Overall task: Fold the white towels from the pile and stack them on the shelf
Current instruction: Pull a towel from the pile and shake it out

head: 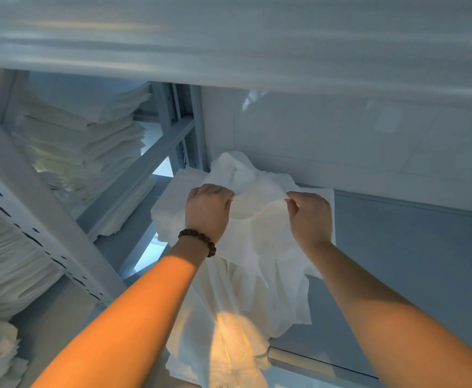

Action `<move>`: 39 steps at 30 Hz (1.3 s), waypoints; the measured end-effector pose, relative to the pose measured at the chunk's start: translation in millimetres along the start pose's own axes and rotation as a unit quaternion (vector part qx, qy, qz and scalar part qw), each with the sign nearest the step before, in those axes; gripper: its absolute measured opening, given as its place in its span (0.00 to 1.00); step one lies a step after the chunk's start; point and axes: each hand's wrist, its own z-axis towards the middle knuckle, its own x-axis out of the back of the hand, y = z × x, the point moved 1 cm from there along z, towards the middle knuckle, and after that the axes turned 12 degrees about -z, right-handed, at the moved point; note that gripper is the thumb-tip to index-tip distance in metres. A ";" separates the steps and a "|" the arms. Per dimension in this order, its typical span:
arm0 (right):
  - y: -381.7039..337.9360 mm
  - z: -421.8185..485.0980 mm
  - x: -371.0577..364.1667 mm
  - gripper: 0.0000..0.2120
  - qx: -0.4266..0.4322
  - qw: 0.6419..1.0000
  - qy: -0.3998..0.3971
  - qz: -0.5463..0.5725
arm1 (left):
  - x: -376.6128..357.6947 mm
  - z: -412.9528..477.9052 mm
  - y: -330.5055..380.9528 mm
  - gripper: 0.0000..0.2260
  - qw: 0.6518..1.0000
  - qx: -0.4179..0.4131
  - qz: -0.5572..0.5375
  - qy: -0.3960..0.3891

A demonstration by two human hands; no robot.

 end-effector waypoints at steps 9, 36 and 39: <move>22.8 -10.1 42.4 0.08 -0.031 0.999 0.032 -0.025 | 28.1 -0.3 22.8 0.06 0.998 -0.027 -0.049 0.016; 180.4 -65.4 126.4 0.08 -0.097 0.993 0.071 -0.021 | -21.4 -37.0 167.6 0.06 0.995 -0.029 -0.095 0.000; 222.0 -75.1 142.9 0.09 -0.098 0.993 0.059 -0.022 | -44.3 -41.5 210.7 0.06 0.994 -0.033 -0.103 -0.001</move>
